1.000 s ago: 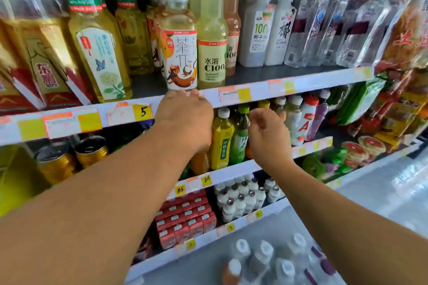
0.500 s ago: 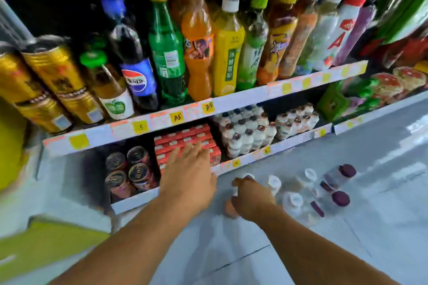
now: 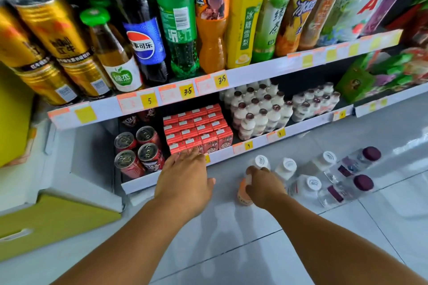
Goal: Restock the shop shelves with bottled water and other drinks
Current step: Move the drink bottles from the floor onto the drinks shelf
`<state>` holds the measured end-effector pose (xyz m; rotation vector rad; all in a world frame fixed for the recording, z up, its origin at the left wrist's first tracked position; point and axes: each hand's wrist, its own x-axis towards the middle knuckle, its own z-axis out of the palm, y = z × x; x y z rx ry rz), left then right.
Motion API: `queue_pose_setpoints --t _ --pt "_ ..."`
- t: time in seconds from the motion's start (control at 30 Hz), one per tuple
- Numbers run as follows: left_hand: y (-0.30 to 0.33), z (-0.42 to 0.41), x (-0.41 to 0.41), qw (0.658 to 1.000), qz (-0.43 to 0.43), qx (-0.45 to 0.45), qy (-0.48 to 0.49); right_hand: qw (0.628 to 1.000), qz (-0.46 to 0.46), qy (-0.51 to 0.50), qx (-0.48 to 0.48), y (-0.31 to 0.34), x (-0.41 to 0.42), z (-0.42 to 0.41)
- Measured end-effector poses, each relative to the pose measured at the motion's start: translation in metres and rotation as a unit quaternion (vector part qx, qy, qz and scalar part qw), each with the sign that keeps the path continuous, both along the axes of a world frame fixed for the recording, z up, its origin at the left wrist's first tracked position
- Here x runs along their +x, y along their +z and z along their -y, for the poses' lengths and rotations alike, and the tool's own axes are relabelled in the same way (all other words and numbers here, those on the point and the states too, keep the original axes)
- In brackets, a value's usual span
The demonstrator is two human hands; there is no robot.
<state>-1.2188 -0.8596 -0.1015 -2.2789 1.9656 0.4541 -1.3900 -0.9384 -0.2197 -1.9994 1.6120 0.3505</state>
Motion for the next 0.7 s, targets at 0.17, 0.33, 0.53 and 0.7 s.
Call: queue_pose_setpoints --t 0.17,0.33,0.53,0.7 --pt "0.015 0.005 0.000 0.998 -0.044 0.017 0.042 0.994 0.102 -0.020 -0.033 0.065 -0.004 0.009" --pt "0.060 0.019 -0.008 0.991 -0.111 0.001 0.072 0.971 0.215 0.025 -0.097 0.182 -0.001 0.026" --pt "0.150 0.038 -0.013 0.966 -0.228 -0.098 0.075 0.901 0.374 0.028 -0.218 0.321 0.001 0.034" --pt "0.205 0.042 -0.017 0.909 -0.392 -0.133 0.058 0.807 0.512 -0.030 -0.294 0.415 -0.001 0.031"
